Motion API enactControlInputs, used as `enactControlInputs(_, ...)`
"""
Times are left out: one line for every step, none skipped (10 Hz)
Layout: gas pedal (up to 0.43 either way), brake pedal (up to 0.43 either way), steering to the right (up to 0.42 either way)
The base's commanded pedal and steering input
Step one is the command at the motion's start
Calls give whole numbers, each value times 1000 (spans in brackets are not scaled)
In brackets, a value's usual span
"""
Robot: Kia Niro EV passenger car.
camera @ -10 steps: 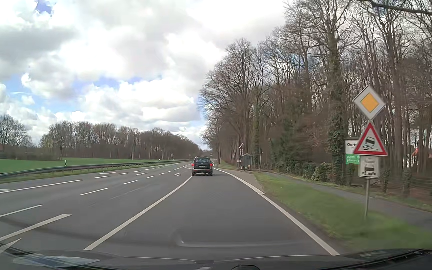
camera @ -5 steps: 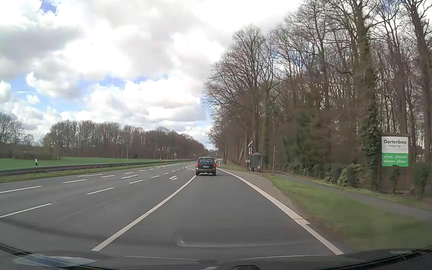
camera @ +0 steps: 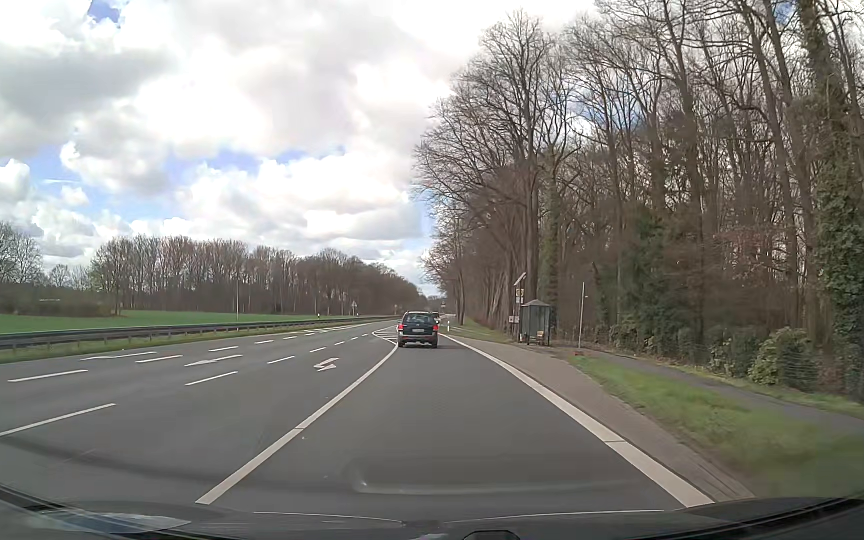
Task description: Follow the waypoints while adhering to traffic rules and regulations
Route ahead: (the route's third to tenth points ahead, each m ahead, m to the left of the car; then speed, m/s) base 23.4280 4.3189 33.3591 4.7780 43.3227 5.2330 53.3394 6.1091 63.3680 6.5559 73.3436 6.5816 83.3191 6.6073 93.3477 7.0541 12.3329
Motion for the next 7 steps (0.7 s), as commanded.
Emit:
enactControlInputs(260,0,-10)
enactControlInputs(260,0,-10)
enactControlInputs(260,0,-10)
enactControlInputs(260,0,-10)
enactControlInputs(260,0,-10)
enactControlInputs(260,0,-10)
enactControlInputs(260,0,-10)
